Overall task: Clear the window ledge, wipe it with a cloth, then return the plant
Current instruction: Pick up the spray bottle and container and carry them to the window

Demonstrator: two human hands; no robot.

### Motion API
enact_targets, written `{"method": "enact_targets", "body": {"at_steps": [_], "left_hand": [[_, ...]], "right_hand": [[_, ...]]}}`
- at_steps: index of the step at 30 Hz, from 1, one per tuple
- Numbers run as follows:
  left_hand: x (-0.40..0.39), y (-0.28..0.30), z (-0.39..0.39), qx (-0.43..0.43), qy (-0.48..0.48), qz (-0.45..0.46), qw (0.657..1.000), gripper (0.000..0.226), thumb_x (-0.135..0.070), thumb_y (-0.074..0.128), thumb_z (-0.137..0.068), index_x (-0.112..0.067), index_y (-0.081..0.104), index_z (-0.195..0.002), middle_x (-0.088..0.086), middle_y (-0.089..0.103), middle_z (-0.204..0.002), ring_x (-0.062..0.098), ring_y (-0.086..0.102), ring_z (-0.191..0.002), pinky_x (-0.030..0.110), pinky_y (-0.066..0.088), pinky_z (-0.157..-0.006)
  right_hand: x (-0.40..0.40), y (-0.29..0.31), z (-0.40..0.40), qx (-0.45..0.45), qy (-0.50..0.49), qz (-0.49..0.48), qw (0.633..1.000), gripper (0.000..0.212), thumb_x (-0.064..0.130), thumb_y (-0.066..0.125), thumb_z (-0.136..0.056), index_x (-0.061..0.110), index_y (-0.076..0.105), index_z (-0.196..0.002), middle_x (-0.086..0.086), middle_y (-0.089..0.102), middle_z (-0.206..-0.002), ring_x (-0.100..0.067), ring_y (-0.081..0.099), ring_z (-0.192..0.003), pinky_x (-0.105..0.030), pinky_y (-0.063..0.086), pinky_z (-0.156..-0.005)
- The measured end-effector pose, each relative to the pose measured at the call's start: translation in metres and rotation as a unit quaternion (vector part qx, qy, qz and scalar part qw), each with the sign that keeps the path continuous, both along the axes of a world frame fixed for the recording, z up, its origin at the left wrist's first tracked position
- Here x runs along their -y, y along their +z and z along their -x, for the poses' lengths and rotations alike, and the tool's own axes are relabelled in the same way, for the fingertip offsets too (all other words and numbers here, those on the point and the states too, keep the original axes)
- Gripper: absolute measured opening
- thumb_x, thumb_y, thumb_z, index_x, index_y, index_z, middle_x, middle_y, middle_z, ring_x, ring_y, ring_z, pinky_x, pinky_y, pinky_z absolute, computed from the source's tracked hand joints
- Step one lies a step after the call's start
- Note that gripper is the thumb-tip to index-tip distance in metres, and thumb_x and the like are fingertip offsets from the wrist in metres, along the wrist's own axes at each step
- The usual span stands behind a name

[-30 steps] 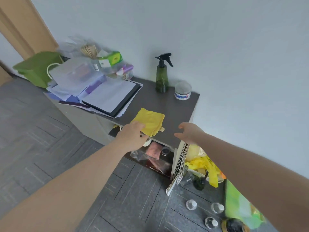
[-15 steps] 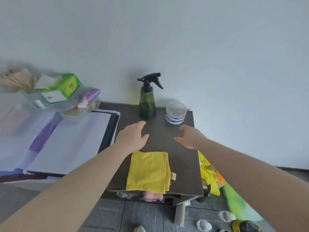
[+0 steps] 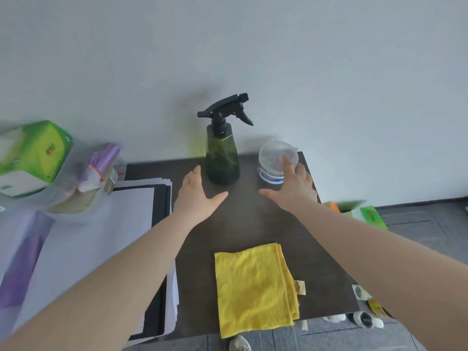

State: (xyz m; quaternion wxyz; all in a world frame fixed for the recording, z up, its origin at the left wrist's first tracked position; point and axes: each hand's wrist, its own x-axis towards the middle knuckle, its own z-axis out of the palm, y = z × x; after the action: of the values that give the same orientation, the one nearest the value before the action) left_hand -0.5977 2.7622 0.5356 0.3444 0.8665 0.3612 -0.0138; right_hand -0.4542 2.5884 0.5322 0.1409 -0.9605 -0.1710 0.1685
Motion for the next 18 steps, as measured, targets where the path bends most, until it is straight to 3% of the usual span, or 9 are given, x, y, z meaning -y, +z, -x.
{"method": "enact_targets", "body": {"at_steps": [9, 11, 13, 18], "left_hand": [[-0.02, -0.006, -0.049, 0.076, 0.064, 0.073, 0.992, 0.107, -0.055, 0.076, -0.07, -0.027, 0.013, -0.152, -0.001, 0.025, -0.156, 0.022, 0.028, -0.142, 0.044, 0.032, -0.113], [-0.023, -0.007, -0.057, 0.104, 0.066, 0.091, 0.988, 0.107, -0.061, 0.079, -0.059, -0.03, 0.025, -0.145, -0.004, 0.04, -0.146, 0.019, 0.04, -0.134, 0.045, 0.039, -0.109], [-0.024, -0.009, -0.063, 0.123, 0.066, 0.102, 0.985, 0.092, -0.054, 0.082, -0.058, -0.03, 0.036, -0.133, -0.008, 0.051, -0.131, 0.015, 0.05, -0.121, 0.04, 0.045, -0.103], [-0.019, -0.007, -0.076, 0.161, 0.104, 0.134, 0.972, 0.078, -0.04, 0.084, -0.068, -0.025, 0.038, -0.13, -0.013, 0.051, -0.114, 0.01, 0.05, -0.104, 0.027, 0.043, -0.087]], "right_hand": [[-0.031, -0.02, -0.029, -0.018, -0.088, -0.081, 0.993, 0.114, 0.058, 0.075, -0.07, 0.033, 0.0, -0.152, -0.008, -0.006, -0.161, -0.032, 0.008, -0.147, -0.053, 0.035, -0.108], [-0.034, -0.024, -0.035, -0.014, -0.104, -0.094, 0.99, 0.114, 0.058, 0.076, -0.07, 0.032, 0.001, -0.151, -0.008, -0.004, -0.16, -0.032, 0.008, -0.147, -0.053, 0.036, -0.108], [-0.036, -0.029, -0.04, -0.006, -0.113, -0.102, 0.988, 0.112, 0.055, 0.076, -0.07, 0.03, 0.004, -0.151, -0.007, 0.001, -0.159, -0.032, 0.013, -0.145, -0.053, 0.039, -0.105], [-0.036, -0.036, -0.042, 0.013, -0.11, -0.116, 0.987, 0.102, 0.047, 0.074, -0.074, 0.027, 0.009, -0.15, -0.007, 0.009, -0.153, -0.034, 0.029, -0.133, -0.052, 0.046, -0.096]]}}
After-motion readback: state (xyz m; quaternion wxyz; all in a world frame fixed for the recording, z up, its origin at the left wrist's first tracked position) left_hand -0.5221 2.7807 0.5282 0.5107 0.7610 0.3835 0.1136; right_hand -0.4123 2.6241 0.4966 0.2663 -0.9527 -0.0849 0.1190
